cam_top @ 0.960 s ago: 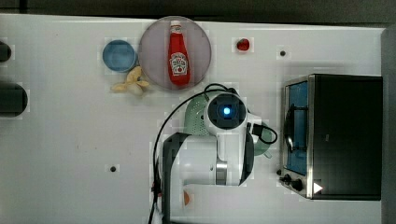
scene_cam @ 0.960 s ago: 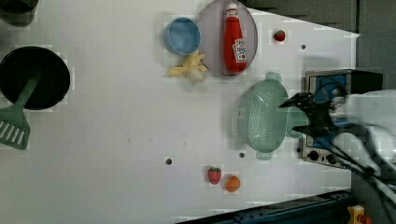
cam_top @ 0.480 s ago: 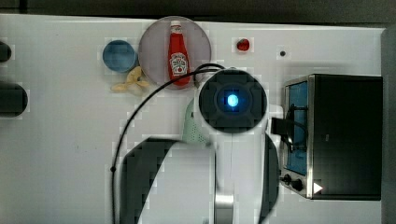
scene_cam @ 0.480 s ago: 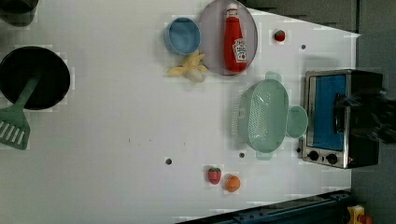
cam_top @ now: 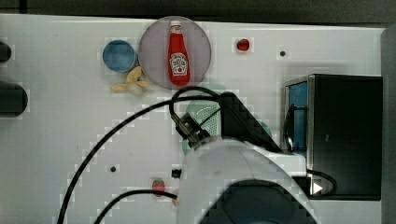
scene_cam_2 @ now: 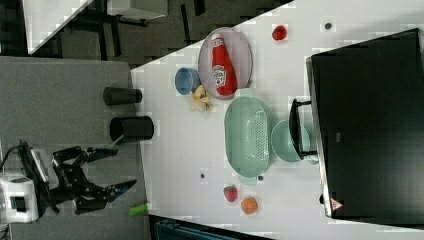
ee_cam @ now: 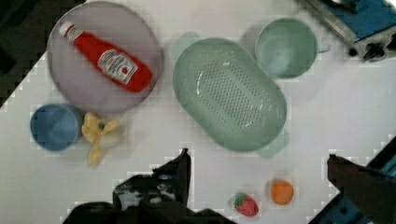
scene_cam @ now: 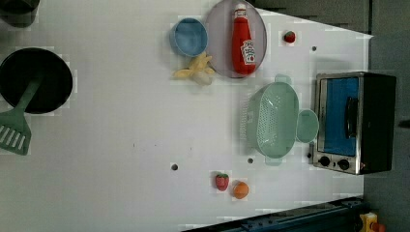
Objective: Drag strainer left to right.
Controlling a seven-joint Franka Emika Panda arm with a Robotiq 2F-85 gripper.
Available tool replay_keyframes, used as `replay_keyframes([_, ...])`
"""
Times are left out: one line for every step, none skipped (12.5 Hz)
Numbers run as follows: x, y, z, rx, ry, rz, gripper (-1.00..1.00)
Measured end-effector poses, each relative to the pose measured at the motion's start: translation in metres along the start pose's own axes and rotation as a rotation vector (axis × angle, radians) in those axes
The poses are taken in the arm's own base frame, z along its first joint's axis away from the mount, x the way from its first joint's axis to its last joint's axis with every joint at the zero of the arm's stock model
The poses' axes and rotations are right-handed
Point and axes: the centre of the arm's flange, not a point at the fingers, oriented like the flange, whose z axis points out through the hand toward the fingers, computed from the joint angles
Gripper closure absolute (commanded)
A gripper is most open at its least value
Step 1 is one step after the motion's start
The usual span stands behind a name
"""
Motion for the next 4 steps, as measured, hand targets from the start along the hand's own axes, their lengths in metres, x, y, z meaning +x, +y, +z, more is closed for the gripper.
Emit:
replay_keyframes([0.001, 0.005, -0.002, -0.013, -0.007, 0.000, -1.00])
replay_keyframes([0.002, 0.006, 0.000, -0.019, -0.007, -0.005, -1.00])
replay_keyframes([0.004, 0.006, 0.006, -0.032, -0.019, -0.009, -1.00])
replay_keyframes([0.010, 0.005, 0.013, -0.055, -0.026, -0.005, -1.00])
